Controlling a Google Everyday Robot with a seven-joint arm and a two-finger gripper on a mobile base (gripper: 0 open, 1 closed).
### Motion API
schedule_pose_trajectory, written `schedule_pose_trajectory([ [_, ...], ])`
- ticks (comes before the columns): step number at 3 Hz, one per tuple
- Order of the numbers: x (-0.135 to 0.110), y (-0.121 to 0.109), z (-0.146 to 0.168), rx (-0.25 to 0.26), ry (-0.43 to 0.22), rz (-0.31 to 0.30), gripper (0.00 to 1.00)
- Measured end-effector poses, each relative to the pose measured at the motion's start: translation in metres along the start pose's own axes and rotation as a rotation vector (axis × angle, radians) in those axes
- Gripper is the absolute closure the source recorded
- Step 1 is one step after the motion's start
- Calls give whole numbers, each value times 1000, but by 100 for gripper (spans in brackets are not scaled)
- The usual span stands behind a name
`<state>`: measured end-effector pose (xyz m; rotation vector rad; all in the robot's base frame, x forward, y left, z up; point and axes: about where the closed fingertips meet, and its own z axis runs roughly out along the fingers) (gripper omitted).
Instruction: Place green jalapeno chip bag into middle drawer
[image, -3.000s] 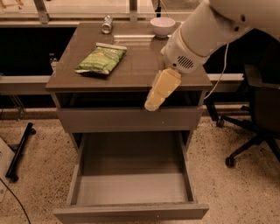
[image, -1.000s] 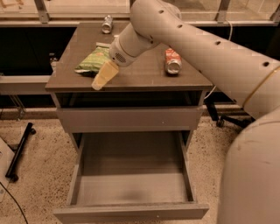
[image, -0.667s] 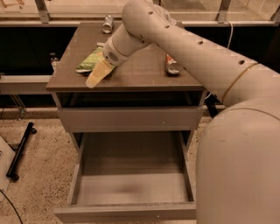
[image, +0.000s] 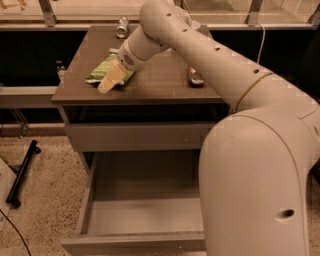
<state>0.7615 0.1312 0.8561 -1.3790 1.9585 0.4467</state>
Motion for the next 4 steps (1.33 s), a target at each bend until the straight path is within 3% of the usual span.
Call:
schedule_pose_trajectory([
  [1, 2, -13, 9, 5, -7, 38, 0],
  [2, 6, -18, 16, 6, -15, 68, 18],
  [4, 4, -19, 13, 32, 0, 56, 64],
])
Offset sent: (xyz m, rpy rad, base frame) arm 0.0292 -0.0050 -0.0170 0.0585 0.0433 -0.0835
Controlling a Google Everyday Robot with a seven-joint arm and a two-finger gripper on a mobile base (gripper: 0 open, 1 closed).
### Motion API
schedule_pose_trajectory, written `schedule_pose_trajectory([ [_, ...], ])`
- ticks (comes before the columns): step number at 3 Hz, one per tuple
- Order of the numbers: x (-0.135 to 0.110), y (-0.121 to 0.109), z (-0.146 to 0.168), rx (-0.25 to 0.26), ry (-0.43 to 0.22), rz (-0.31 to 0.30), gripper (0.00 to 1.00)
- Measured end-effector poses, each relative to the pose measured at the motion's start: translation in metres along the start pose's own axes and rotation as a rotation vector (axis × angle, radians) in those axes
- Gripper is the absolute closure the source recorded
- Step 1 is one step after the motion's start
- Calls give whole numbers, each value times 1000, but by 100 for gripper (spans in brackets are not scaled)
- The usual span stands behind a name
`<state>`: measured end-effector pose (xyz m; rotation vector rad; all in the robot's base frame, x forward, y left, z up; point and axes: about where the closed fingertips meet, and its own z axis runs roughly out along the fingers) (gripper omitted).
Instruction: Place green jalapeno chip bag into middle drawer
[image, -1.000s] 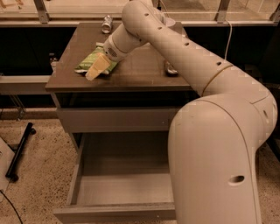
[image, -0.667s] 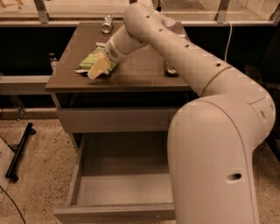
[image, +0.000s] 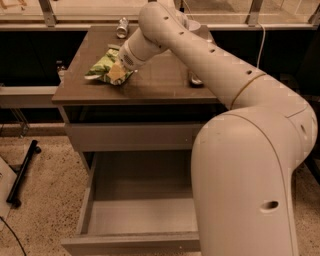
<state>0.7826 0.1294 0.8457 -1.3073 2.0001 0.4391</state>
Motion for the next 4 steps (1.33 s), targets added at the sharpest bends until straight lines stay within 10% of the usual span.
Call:
schedule_pose_trajectory([
  [2, -15, 7, -51, 11, -107, -45, 100],
  [4, 21, 86, -173, -37, -226, -148, 100],
])
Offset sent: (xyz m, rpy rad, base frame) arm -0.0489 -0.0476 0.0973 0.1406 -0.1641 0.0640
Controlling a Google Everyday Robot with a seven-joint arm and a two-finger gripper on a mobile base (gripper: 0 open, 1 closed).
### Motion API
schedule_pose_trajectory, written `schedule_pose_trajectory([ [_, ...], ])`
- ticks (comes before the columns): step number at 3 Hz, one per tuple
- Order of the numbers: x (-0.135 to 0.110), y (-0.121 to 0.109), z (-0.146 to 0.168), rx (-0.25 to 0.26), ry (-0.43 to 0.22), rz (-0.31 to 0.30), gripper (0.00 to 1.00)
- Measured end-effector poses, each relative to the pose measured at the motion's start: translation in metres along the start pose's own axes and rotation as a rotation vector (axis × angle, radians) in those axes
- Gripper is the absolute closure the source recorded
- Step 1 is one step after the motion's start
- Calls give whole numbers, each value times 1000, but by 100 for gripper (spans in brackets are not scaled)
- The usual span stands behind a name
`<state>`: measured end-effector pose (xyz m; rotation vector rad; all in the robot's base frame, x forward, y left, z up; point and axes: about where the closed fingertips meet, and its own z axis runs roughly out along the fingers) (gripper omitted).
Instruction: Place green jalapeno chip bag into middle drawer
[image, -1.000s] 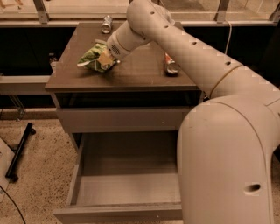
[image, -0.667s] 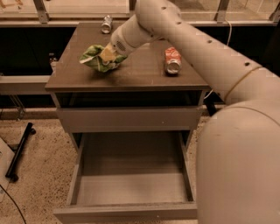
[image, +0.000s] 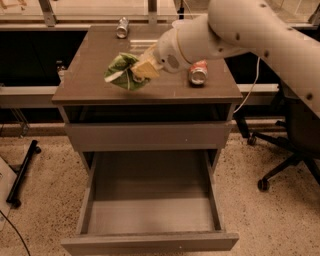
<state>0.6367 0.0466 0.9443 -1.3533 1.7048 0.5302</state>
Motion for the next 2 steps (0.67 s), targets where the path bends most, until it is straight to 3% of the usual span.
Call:
schedule_pose_trajectory([
  [2, 16, 144, -35, -165, -156, -46, 100],
])
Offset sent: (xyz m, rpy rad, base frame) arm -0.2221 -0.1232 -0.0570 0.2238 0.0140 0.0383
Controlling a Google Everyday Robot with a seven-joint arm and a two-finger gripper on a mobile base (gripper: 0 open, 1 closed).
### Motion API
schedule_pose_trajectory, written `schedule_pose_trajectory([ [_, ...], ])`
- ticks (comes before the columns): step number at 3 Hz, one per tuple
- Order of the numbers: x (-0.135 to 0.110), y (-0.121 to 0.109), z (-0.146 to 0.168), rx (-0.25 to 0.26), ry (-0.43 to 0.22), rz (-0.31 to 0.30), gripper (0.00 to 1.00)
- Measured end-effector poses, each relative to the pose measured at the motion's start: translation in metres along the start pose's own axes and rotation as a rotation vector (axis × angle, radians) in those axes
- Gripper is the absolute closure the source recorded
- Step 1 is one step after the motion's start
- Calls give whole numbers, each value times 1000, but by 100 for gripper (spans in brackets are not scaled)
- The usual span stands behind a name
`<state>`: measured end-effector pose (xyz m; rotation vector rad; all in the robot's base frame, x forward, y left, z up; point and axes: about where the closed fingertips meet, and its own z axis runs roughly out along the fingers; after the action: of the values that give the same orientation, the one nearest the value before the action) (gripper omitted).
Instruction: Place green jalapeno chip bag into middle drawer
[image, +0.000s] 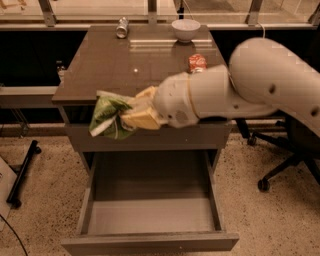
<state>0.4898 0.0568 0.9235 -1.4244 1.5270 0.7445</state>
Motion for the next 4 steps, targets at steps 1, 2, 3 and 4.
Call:
schedule_pose_trajectory([
  [1, 59, 29, -13, 25, -65, 92, 100],
  [2, 150, 13, -20, 80, -80, 239, 100],
  [3, 205, -4, -9, 96, -49, 338, 100],
  [4, 205, -4, -9, 96, -49, 338, 100],
])
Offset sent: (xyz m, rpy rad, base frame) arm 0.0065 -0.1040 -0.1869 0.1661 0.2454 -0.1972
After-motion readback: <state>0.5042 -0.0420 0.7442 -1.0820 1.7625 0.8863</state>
